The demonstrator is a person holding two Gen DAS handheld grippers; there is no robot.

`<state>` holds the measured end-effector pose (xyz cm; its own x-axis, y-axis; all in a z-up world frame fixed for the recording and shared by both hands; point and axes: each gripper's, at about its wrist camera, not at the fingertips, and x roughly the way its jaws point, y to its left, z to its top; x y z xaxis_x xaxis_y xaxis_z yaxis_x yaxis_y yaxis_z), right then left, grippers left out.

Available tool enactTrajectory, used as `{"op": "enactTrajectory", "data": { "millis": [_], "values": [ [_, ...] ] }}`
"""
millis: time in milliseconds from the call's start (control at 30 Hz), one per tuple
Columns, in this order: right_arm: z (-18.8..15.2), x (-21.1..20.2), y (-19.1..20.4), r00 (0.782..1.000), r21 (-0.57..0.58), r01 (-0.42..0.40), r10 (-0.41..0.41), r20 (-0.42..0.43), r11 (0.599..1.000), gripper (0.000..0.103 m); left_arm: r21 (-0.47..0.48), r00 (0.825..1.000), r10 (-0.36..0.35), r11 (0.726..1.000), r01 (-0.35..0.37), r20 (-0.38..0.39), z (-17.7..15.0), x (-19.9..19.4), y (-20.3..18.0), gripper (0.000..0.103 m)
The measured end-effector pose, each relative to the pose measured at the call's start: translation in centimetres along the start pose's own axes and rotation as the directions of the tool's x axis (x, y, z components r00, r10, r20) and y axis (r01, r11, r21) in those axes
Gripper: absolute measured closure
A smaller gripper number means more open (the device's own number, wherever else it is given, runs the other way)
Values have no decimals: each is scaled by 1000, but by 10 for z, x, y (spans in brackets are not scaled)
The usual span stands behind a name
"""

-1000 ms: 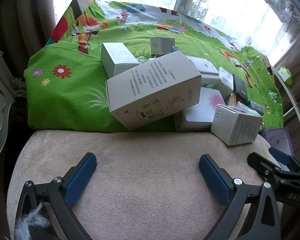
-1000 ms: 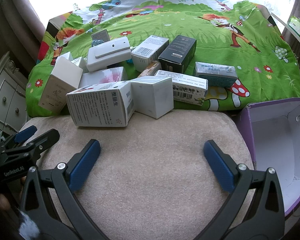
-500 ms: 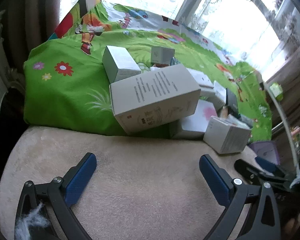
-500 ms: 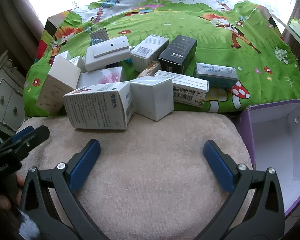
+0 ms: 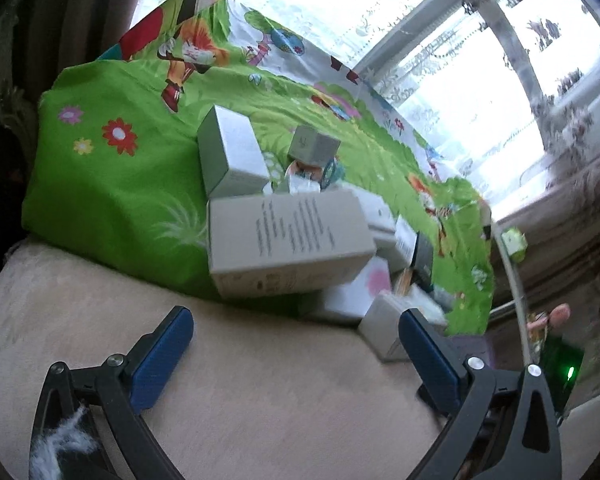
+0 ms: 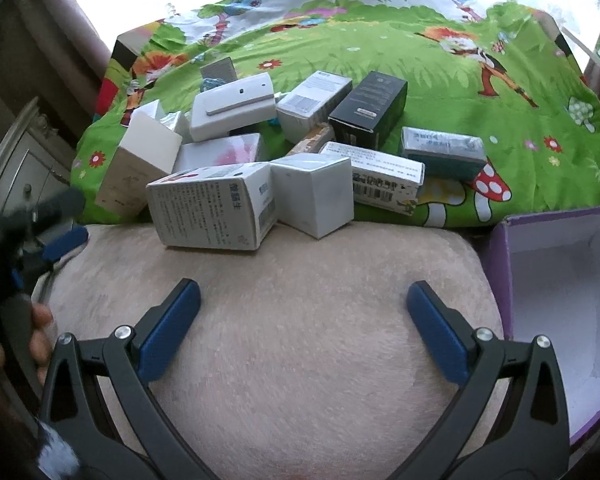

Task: Organize rigid objects
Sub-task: 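Grasp the large white box with the left gripper while the right grasps a white-red box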

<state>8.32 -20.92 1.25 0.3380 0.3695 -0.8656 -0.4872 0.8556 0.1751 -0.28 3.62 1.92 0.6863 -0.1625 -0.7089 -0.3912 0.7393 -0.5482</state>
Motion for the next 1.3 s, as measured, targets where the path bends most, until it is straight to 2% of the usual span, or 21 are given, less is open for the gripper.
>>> {"op": "enactTrajectory", "data": {
  "millis": [267,433,700,967,1167,1200,1300],
  "values": [
    [1,-10,4,997,-29,-50,52,62,998,0,-33,999,40,999,-39,25,23,14,-5,0],
    [9,-14,15,994,-64,-47,53,92,997,0,-56,998,65,996,-65,1,31,27,-6,0],
    [26,-12,39,992,-112,0,14,124,994,0,-58,995,95,994,-97,-34,36,39,-4,0],
    [39,-1,59,991,-134,45,-28,128,990,0,-84,993,84,992,-91,-88,34,55,1,0],
    [46,12,67,993,-140,66,-51,103,988,0,-92,995,78,992,-83,-65,32,51,5,1],
    [46,13,68,994,-141,67,-54,98,988,3,-94,995,77,992,-82,-61,31,49,5,1],
    [44,17,68,996,-148,54,-43,80,987,23,-99,996,76,992,-79,-38,28,44,6,1]
  ]
}}
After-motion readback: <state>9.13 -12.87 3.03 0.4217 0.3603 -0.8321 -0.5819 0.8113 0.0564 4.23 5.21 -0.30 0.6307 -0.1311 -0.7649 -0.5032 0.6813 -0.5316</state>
